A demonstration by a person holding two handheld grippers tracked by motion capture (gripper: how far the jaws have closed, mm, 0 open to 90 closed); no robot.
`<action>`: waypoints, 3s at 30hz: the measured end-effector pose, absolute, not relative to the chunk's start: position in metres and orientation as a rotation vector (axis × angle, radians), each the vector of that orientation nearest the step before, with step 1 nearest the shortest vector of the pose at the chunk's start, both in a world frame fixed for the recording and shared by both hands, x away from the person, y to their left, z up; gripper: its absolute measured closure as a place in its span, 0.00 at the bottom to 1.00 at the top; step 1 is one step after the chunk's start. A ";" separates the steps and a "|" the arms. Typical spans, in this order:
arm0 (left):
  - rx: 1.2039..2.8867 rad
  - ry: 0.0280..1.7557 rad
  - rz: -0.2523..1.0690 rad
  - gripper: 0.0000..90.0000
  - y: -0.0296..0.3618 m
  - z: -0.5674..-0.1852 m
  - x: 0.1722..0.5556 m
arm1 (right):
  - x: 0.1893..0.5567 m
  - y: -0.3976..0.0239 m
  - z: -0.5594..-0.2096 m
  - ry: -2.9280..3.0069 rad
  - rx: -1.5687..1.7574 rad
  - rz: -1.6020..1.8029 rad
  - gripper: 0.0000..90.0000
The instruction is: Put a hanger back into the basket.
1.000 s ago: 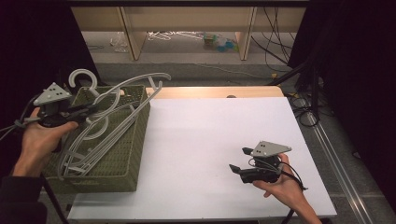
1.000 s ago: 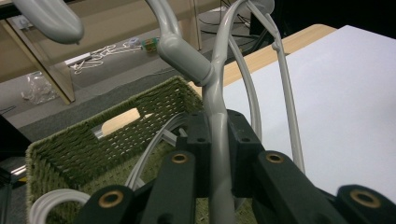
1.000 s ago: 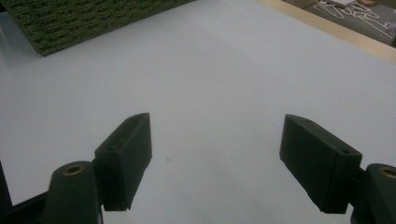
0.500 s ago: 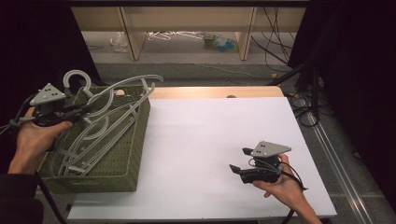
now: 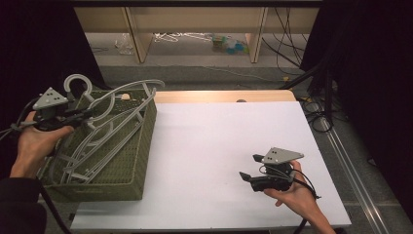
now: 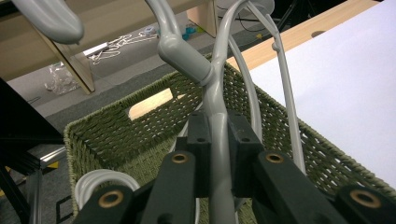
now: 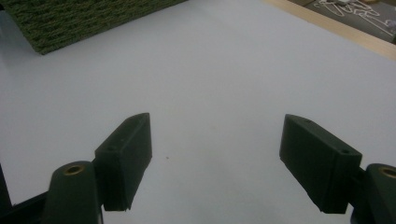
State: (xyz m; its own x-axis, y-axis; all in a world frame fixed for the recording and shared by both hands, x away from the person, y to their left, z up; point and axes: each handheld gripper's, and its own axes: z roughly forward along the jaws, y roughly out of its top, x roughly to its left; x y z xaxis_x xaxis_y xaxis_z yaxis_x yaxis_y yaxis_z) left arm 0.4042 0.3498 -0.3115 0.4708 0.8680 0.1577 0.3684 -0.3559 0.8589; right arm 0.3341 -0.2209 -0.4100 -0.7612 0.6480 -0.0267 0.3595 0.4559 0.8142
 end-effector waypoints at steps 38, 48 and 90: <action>2.146 0.963 0.804 0.91 0.358 -0.350 0.428 | 0.335 -0.222 -0.412 2.384 0.857 1.204 0.29; 2.169 0.863 0.784 0.91 0.373 -0.349 0.414 | 0.336 -0.222 -0.412 2.384 0.858 1.201 0.29; 2.096 1.116 0.782 0.91 0.408 -0.375 0.422 | 0.336 -0.221 -0.414 2.395 0.868 1.195 0.30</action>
State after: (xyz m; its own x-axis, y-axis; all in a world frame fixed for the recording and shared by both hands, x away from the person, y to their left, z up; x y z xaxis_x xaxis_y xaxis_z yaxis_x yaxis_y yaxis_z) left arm 0.4219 0.4077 -0.3746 0.4649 0.8612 0.2055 0.4869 -0.4426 0.7530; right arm 0.3360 -0.2213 -0.4138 -0.7614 0.6480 -0.0190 0.3743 0.4633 0.8032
